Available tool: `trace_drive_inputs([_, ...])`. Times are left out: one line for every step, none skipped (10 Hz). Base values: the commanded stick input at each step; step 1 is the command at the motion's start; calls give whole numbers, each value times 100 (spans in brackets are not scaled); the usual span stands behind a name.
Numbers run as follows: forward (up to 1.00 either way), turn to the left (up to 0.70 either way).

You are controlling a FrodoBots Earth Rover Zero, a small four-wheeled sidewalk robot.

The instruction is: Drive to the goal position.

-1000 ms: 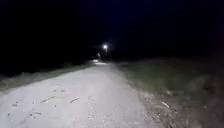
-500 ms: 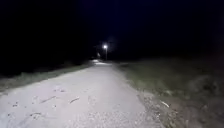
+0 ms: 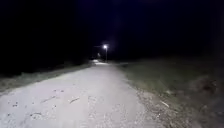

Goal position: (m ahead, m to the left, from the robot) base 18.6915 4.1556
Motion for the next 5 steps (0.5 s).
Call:
trace_drive_inputs([0,0])
trace_drive_inputs([0,0])
trace_drive_inputs([0,0])
trace_drive_inputs([0,0])
trace_drive_inputs([3,0])
